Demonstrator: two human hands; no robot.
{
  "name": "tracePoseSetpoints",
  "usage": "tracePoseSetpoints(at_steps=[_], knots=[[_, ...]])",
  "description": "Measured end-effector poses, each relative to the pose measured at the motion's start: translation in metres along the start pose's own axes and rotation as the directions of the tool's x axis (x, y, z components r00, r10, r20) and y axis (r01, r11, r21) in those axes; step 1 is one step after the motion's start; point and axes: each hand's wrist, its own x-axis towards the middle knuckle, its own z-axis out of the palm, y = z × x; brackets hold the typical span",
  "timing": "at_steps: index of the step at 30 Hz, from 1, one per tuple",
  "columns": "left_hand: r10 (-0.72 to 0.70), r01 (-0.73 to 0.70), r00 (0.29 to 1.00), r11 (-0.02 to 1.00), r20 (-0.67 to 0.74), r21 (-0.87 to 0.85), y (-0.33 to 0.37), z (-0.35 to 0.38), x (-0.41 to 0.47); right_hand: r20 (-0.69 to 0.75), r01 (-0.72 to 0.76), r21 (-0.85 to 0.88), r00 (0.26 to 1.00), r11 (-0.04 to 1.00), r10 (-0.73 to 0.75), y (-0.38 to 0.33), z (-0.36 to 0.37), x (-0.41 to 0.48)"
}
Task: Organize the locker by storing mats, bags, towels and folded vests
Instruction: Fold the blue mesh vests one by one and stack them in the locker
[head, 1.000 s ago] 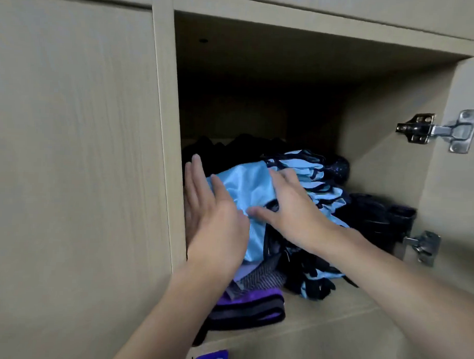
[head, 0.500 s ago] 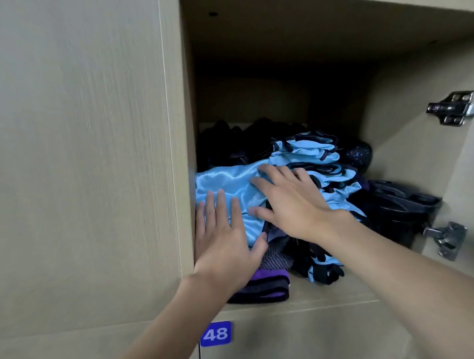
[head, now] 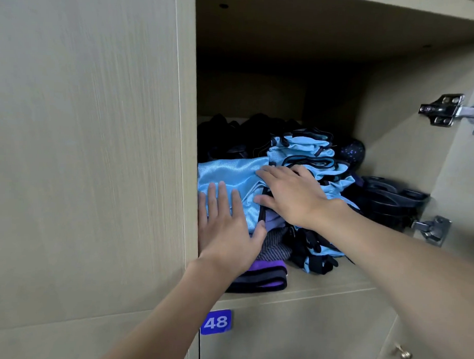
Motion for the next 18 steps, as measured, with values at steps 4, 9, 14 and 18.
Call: tracePoseSetpoints(at_steps=[4, 9, 14, 18], knots=[[0.02, -0.02, 1.0, 1.0, -0.005, -0.006, 0.0, -0.001, -0.012, -0.001, -0.03, 0.005, 1.0, 1.0, 0.03, -0.005, -0.001, 0.001], [0.035, -0.035, 0.999, 0.998, -0.003, -0.048, -0.001, -0.008, -0.015, -0.029, -0.032, 0.016, 0.999, 0.999, 0.032, -0.006, -0.009, -0.011], [0.088, -0.1, 0.992, 0.985, -0.087, -0.143, -0.003, -0.012, -0.015, -0.095, -0.029, -0.008, 0.995, 1.0, 0.028, -0.012, -0.025, -0.027], [0.155, -0.194, 0.971, 0.955, -0.18, -0.223, -0.005, -0.017, -0.018, -0.133, -0.076, -0.008, 0.988, 0.997, 0.074, -0.017, -0.032, -0.05]])
